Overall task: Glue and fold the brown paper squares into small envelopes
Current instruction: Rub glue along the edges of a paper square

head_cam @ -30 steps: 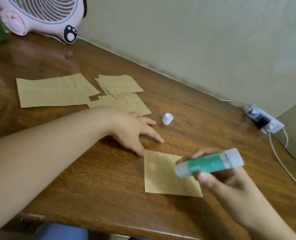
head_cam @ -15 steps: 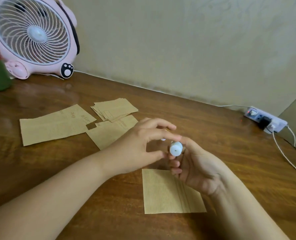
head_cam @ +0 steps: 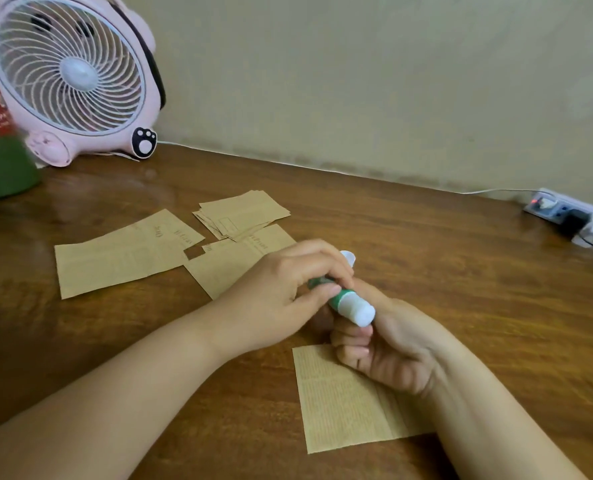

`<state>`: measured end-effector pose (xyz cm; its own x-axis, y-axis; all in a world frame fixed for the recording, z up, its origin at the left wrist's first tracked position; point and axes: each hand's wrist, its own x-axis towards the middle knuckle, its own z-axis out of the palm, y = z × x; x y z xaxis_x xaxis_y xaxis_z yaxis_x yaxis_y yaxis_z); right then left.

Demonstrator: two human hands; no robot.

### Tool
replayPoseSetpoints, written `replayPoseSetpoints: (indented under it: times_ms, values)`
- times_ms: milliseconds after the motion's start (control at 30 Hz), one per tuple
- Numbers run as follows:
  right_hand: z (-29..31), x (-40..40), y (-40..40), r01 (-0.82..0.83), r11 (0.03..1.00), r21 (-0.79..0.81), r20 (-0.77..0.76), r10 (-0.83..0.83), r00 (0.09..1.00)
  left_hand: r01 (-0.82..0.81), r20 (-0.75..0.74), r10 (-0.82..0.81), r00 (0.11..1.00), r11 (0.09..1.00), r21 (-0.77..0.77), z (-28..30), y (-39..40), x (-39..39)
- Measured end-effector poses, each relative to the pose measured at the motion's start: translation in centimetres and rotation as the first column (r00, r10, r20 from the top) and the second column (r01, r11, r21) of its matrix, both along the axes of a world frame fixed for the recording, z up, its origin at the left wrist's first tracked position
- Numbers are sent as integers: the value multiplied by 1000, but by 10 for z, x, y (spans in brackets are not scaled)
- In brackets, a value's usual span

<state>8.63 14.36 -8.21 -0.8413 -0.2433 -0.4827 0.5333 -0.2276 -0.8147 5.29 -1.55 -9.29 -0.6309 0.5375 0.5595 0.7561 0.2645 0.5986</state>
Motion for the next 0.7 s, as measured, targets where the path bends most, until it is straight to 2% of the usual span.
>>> replayPoseSetpoints:
  times_ms: [200,333,400,467,533,567,633,700]
  values:
    - [8,1,3,2,995,-97,-12,-3,1000,36,125,-36,992,999,0,0,-2,3]
    - [9,-2,3,-17,994,-105,-138,2,990,-9,276,-27,961,992,129,-1,1,3]
    - [9,-3,5,-50,999,8,-233,50,971,-79,386,-3,922,977,196,-1,0,2]
    - [8,-2,6,-64,961,268,-350,159,923,-130,477,-9,879,957,258,-1,0,1]
    - [7,-1,6,-20,846,533,-435,295,851,-164,480,35,877,960,229,-1,1,-1]
    - [5,-1,7,2,788,615,-453,352,819,-162,480,43,876,964,210,-1,1,-2]
    - [3,1,7,35,733,680,-475,403,782,-138,502,15,865,968,208,0,-1,-3]
    - [2,-1,10,113,714,691,-504,364,783,-149,514,28,857,969,196,1,-7,-6]
